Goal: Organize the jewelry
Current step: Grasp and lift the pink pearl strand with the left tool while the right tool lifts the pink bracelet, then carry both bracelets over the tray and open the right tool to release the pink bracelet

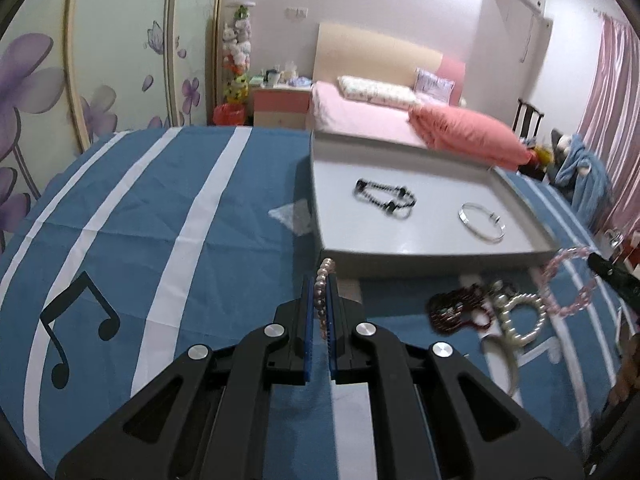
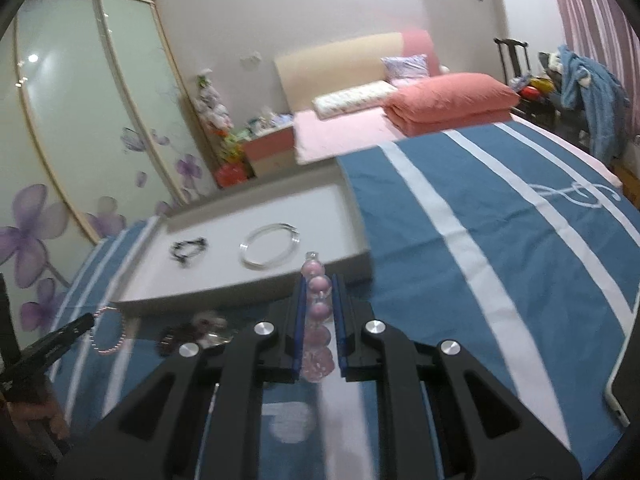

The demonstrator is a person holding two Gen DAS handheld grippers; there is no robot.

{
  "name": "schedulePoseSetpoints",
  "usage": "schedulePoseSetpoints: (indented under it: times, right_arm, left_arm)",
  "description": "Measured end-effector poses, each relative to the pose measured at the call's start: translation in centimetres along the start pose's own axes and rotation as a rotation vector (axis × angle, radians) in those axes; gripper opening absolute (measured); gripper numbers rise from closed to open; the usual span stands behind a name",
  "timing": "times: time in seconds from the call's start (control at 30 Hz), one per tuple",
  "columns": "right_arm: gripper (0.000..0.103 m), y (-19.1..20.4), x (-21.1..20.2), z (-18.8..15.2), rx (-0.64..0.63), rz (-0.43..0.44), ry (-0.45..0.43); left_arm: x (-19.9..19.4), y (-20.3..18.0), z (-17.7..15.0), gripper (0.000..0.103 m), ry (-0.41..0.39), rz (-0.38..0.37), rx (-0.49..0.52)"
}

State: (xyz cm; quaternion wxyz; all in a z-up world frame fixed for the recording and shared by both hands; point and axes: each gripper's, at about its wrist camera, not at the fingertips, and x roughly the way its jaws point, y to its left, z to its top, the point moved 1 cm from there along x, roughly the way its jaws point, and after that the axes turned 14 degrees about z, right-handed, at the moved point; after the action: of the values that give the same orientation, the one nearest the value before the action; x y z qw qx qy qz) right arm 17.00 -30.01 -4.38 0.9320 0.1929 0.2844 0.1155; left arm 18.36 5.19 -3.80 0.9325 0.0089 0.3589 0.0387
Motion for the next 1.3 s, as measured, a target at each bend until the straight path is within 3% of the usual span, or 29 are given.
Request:
schedulePoseSetpoints:
  times: [0.6, 0.87, 1.3]
  right_arm:
    - [0.014, 4.6, -0.8, -0.2, -0.059, 0.073, -0.072]
    - [0.014, 7.3, -1.9, -0.1, -0.115, 0.093, -0.132]
    - [0.014, 11.3, -3.8, 0.1, -0.263, 0.037, -0.284]
  left_arm:
    - [-3.1, -1.3, 0.0, 0.006, -0.101, -0.025, -0.029]
    - [-5.6, -2.7, 0.3, 0.006, -0.197, -0.012, -0.015]
    - [-7.7, -4.4, 1.0, 0.006, -0.313, 0.018, 0.012]
